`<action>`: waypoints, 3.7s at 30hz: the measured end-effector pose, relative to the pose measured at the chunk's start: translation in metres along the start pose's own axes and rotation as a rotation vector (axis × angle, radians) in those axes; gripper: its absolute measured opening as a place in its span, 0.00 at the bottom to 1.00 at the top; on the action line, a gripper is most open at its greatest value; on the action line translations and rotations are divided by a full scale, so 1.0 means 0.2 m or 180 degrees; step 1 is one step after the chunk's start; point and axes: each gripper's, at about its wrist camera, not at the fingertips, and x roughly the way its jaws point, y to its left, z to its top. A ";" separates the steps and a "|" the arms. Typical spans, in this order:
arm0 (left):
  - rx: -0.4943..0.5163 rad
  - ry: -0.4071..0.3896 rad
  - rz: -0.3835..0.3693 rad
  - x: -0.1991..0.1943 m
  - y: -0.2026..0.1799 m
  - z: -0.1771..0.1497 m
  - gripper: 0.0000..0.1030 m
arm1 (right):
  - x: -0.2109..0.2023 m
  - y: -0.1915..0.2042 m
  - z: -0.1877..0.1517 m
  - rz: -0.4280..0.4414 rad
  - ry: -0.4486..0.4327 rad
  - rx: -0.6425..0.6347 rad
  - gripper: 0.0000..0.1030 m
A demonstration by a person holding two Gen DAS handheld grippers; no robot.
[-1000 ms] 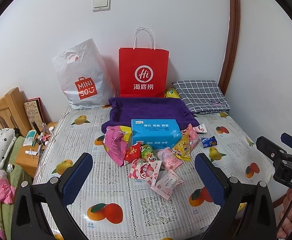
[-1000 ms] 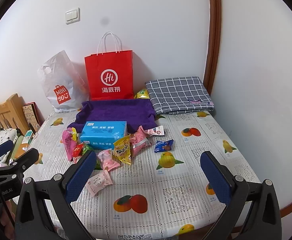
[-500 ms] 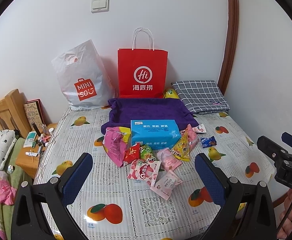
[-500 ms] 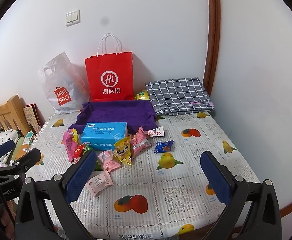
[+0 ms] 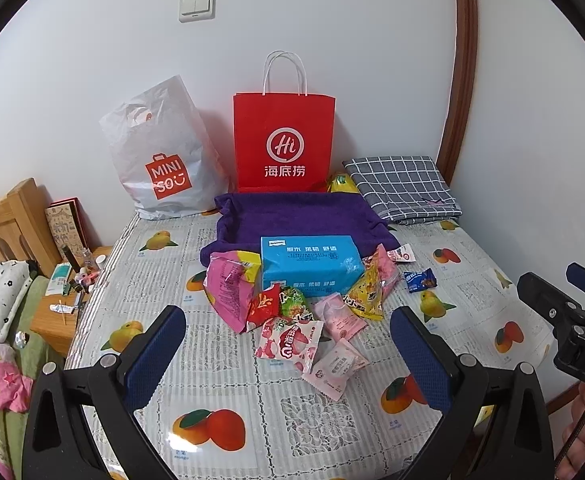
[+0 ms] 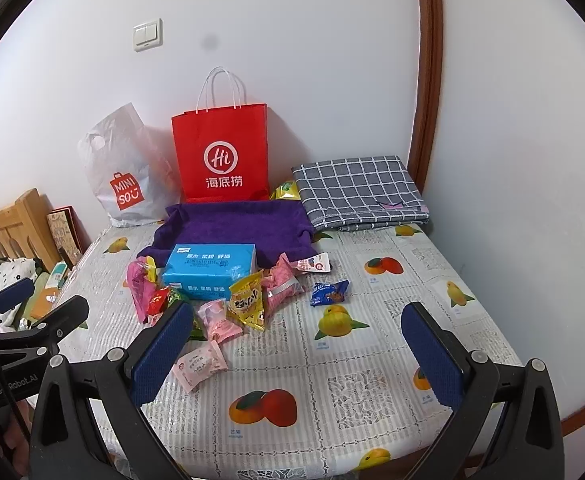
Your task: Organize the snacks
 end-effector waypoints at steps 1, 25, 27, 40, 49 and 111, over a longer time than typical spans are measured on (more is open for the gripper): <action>0.0000 0.0006 0.0001 0.01 0.00 0.00 1.00 | 0.01 0.00 0.00 -0.0003 0.0008 -0.0003 0.99; -0.0070 0.0429 0.0139 0.53 0.16 -0.08 1.00 | 0.54 -0.11 -0.06 -0.0083 0.0425 0.0007 0.99; -0.0079 0.0455 0.0144 0.58 0.17 -0.09 1.00 | 0.60 -0.13 -0.07 -0.0077 0.0444 -0.0010 0.99; -0.0229 0.0720 0.0245 0.89 0.32 -0.14 0.98 | 1.08 -0.34 -0.13 -0.0079 0.0710 0.0210 0.91; -0.0346 0.0776 0.0241 0.98 0.41 -0.16 0.97 | 1.40 -0.33 -0.16 -0.0032 0.0932 0.0197 0.86; -0.0355 0.0589 -0.0469 0.74 0.38 -0.04 0.54 | 0.86 -0.08 -0.14 0.0344 0.0529 0.0172 0.38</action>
